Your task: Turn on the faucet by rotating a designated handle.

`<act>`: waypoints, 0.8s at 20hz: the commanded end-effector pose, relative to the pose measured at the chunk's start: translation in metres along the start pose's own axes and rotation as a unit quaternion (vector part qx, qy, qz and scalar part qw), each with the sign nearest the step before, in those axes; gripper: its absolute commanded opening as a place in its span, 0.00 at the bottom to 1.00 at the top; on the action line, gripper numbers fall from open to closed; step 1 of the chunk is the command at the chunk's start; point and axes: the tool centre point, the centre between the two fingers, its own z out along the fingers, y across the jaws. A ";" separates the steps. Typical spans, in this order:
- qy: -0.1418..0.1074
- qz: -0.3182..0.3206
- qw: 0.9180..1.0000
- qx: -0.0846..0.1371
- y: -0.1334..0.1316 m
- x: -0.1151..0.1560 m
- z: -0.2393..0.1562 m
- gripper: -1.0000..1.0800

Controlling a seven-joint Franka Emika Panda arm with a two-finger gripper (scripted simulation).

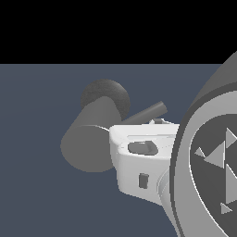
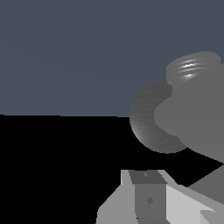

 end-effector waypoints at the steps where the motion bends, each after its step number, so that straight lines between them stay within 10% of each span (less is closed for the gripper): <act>1: -0.026 0.000 1.000 0.007 -0.004 -0.022 0.002 0.00; 16: -0.010 -0.001 1.000 0.002 0.014 -0.031 0.000 0.00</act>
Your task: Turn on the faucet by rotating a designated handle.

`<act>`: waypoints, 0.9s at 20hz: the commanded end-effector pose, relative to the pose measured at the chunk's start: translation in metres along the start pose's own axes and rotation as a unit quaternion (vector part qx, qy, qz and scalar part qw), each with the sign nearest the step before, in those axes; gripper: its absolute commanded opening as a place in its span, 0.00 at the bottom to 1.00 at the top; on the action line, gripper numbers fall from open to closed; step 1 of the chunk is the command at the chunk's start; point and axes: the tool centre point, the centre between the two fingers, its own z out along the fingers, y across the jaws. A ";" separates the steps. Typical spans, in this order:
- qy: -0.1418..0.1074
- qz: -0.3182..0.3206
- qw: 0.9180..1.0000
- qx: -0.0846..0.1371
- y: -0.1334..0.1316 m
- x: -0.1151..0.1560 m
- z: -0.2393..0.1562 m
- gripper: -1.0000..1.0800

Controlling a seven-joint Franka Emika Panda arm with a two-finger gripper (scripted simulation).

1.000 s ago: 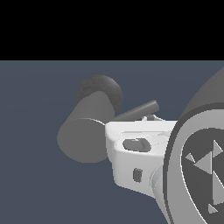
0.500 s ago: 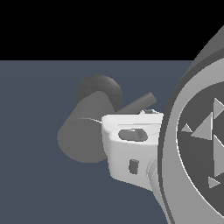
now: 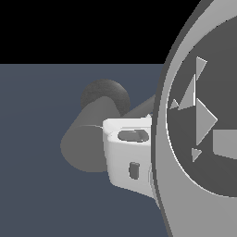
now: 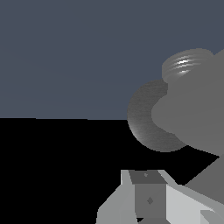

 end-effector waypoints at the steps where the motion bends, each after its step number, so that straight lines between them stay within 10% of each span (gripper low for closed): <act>1: -0.025 0.000 1.000 -0.003 0.006 -0.021 0.001 0.00; 18: -0.038 0.000 0.999 0.001 0.024 -0.055 -0.001 0.00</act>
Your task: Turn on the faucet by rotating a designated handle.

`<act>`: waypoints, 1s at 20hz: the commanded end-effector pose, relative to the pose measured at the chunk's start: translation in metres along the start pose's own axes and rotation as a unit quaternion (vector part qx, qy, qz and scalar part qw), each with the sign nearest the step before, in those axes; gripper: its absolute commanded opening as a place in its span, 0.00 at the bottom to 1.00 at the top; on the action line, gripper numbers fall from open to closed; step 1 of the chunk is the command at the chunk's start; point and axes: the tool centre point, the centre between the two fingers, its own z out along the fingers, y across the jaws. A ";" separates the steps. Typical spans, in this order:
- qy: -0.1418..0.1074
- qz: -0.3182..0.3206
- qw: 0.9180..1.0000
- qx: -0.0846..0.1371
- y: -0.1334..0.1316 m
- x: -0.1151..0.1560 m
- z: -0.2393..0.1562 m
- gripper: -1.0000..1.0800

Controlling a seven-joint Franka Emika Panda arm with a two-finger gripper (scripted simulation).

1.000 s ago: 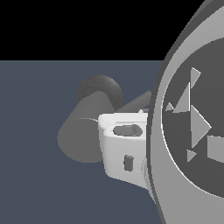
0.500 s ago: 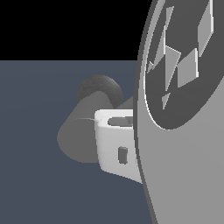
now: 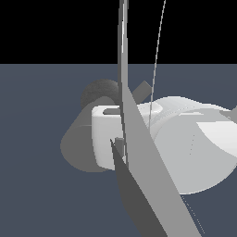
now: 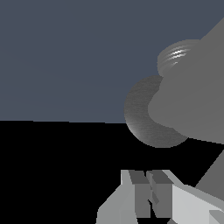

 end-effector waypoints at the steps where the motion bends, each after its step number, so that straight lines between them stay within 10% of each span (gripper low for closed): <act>1: -0.054 0.004 0.999 -0.004 0.011 -0.035 -0.005 0.00; 6: -0.057 0.004 0.998 -0.003 0.015 -0.044 -0.006 0.00; 8: -0.001 -0.004 1.000 -0.003 0.008 -0.010 0.001 0.00; 20: -0.021 -0.001 1.000 -0.003 0.032 -0.034 -0.002 0.00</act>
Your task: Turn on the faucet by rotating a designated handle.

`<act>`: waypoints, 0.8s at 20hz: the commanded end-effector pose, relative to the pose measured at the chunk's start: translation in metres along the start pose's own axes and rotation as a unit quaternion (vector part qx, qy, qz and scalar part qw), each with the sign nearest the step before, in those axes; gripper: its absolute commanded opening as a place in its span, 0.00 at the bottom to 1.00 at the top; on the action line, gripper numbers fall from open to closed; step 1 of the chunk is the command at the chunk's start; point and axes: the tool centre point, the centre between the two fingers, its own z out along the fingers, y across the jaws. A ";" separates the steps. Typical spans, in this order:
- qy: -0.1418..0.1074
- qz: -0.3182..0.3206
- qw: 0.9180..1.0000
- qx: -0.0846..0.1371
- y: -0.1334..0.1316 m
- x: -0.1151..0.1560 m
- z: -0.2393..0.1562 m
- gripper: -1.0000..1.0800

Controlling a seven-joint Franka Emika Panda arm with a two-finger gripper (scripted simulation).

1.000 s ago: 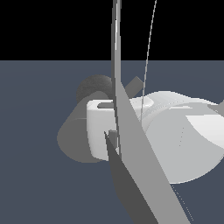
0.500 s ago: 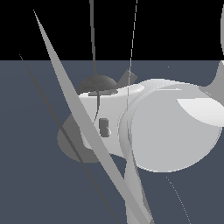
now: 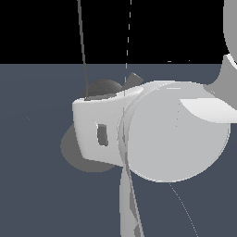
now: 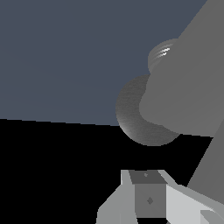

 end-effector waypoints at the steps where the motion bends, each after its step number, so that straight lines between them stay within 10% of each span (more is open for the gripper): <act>1: -0.035 0.018 0.999 0.012 0.014 -0.023 -0.002 0.00; 16: -0.060 0.021 0.998 0.012 0.042 -0.053 -0.007 0.00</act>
